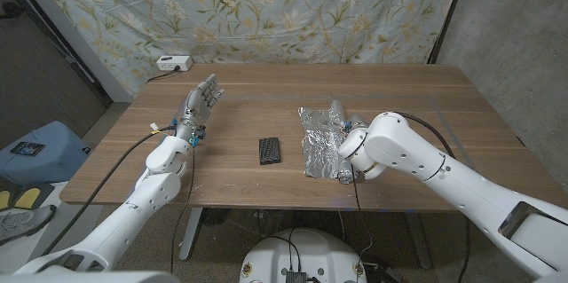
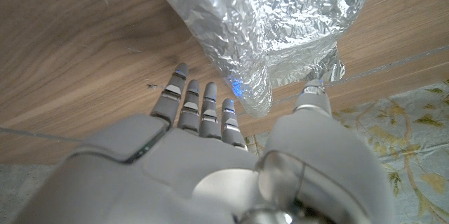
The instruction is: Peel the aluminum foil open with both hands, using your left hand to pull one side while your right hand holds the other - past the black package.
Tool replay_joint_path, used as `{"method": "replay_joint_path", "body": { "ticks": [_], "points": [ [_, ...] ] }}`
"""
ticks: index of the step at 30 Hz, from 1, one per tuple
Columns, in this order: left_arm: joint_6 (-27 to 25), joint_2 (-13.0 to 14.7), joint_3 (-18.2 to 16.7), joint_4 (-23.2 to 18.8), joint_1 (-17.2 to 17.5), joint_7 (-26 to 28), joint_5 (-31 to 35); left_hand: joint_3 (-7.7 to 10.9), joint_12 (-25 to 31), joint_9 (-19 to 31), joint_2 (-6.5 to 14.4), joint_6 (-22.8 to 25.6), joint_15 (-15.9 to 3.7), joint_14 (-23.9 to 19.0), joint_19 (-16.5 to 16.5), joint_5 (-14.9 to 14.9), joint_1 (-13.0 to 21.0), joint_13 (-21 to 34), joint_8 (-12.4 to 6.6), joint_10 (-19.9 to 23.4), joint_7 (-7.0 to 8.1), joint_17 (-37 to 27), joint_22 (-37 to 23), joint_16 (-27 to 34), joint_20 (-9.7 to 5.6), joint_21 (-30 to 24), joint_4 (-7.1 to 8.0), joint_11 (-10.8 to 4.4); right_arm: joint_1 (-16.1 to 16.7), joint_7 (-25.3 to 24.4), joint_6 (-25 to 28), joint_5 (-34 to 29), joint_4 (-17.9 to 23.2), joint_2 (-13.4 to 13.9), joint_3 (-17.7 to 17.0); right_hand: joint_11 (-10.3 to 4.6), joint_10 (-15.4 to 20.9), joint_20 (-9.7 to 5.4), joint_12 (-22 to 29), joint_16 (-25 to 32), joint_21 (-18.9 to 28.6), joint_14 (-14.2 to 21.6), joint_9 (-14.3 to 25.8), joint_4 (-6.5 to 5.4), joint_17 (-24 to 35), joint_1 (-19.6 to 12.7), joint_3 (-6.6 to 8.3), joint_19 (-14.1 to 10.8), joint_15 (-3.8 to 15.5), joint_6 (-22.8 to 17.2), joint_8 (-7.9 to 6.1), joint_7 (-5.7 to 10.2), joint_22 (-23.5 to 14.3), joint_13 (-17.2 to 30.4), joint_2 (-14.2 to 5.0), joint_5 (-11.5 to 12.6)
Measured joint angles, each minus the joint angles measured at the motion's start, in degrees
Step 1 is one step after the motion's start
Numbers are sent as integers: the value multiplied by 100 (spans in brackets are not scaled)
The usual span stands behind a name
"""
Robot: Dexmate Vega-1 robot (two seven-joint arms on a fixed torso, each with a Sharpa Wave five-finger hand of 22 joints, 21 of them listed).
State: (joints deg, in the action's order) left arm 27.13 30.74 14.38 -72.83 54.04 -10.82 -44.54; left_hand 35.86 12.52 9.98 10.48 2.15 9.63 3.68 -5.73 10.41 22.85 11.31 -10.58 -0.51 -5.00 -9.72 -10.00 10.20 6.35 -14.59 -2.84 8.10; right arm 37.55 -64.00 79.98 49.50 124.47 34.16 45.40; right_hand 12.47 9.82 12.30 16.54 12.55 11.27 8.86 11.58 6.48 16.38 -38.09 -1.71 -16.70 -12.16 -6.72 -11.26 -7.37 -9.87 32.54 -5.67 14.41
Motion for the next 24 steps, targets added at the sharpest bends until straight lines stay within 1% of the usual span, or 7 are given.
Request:
{"method": "replay_joint_path", "body": {
  "ticks": [3, 6, 10, 12, 17, 21, 24],
  "points": [
    [-4, 0, 0, 2, -3, -1, 0, 0, 0, 0, 0, 0, 3, 4, 0, 0, 0, 0, 0, 0, 0, 0, 0, 0, 0, 40, 0, 0, -49, 0, 0, 52, -47, 10, 41, -4, -60, 0, 22, 0, 0, -14, 0, 9, 0, 0, -81, 0, -13, 19, 0, 21, 0, 42, 0, 22],
    [-11, 0, 0, 6, -6, -1, 0, 0, 0, 6, 0, 0, 23, 24, -32, 0, 0, 0, 0, 0, 0, 0, 0, 0, 31, 40, 0, 0, -131, 0, 0, 122, -116, 27, 113, 10, -107, 0, 22, 0, 0, -14, 0, 0, 0, -22, -90, 0, -13, 50, 0, -9, 0, 75, 22, 43],
    [-18, 1, 0, 6, -6, 0, 0, 0, 0, 30, 0, 0, 22, 23, -32, 0, 0, 0, 0, 0, 0, 0, 0, 0, 31, 40, 0, 0, -192, 0, 0, 165, -166, 42, 161, -15, -136, 19, 22, 0, 0, -13, 0, 7, -1, -27, -147, 19, -13, 81, 0, 22, 0, 93, 18, 61],
    [-34, 4, 0, 6, -6, 13, 0, 0, 0, 31, 0, 0, 32, 34, -32, 0, 0, 0, 0, 0, 0, 0, 0, 0, 31, 40, 0, 0, -272, 0, 0, 272, -228, 65, 234, 11, -169, -3, 22, 0, 0, -19, 0, -17, -1, -61, -170, 43, -7, 122, 0, 18, 0, 107, -16, 66],
    [-51, 5, 0, 6, -7, 37, 0, 0, 0, 30, 0, 0, 43, 42, -31, 0, 0, 0, 0, 0, 0, 0, 0, 0, 31, 40, 0, -1, -375, 0, 0, 341, -305, 85, 344, 10, -169, -11, 66, 0, 0, -45, 0, -8, -1, -78, -225, 51, 18, 157, 0, 28, 0, 133, -34, 66],
    [-57, 5, 0, 1, -8, 46, 1, -24, 0, 30, 0, 30, 73, 11, -31, 0, 0, 0, 0, 21, 30, 0, 0, 0, 31, 61, -24, 20, -471, -1, -1, 446, -381, 95, 438, -11, -195, -11, 66, 0, 0, -45, 0, -9, -1, -86, -225, 52, 17, 183, 0, 1, 0, 158, -37, 65],
    [-58, 2, 0, 0, -14, 50, 4, -24, 0, 30, 0, 31, 73, 11, -31, 0, 0, 0, 0, 21, 31, 0, 0, 0, 31, 61, -24, 20, -529, -1, -1, 470, -422, 101, 498, 17, -223, -12, 66, 0, -1, -45, 0, -9, -1, -119, -225, 52, 17, 215, 0, 32, 6, 160, -28, 65]
  ]
}}
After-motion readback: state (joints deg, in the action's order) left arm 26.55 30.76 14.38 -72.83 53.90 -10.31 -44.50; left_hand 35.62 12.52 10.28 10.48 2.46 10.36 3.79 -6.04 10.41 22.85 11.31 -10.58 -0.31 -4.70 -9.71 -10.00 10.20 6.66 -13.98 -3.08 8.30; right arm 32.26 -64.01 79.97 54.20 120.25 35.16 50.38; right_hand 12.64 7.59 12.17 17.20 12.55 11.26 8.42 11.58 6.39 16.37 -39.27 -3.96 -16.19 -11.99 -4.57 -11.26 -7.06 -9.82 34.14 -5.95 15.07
